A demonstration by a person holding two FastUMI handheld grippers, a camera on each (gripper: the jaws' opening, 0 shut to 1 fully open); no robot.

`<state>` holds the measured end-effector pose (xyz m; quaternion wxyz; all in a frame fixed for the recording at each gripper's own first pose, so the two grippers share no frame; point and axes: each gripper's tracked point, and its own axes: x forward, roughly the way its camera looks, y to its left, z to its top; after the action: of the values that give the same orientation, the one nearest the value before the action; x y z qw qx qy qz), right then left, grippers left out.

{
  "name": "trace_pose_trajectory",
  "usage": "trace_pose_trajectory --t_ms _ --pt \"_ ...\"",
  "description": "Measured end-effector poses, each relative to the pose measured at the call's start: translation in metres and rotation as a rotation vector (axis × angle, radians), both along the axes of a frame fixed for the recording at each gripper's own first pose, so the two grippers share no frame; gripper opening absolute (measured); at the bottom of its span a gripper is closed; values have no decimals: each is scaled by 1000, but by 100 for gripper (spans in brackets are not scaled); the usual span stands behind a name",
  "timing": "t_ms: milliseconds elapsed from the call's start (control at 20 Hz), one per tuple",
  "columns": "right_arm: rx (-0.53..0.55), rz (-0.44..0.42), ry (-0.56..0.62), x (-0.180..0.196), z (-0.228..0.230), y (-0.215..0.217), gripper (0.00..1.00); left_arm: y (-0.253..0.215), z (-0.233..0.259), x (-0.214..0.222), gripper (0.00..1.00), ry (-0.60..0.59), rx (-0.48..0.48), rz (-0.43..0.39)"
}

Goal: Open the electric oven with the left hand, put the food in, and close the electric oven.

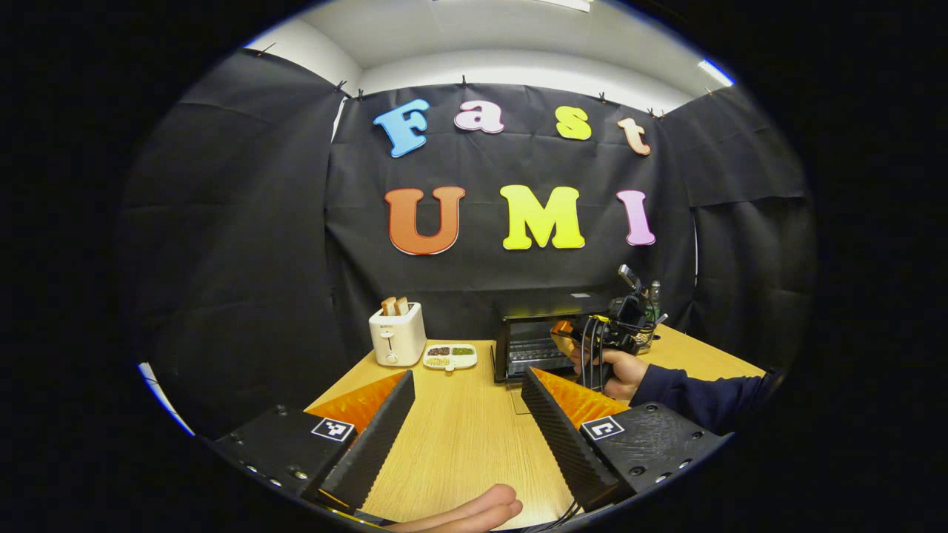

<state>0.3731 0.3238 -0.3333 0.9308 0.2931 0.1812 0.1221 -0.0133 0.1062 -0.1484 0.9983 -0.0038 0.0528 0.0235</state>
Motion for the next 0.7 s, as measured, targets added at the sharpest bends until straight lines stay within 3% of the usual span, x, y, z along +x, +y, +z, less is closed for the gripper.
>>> trace_pose_trajectory --t_ms 350,500,600,650,700 --pt "-99 -35 -39 27 -17 11 58 1 -15 15 95 52 -14 -3" --pt "-136 -74 -68 17 -15 -4 84 2 -16 16 96 64 -38 -1" --pt "-133 -38 -87 3 -8 -6 99 1 -15 17 96 67 -45 3" --pt "-140 -21 -85 -5 -6 -9 95 -1 -14 18 95 65 -46 -2" --pt "-143 -6 -84 -14 -2 -14 100 -5 -13 20 95 65 -43 -8"
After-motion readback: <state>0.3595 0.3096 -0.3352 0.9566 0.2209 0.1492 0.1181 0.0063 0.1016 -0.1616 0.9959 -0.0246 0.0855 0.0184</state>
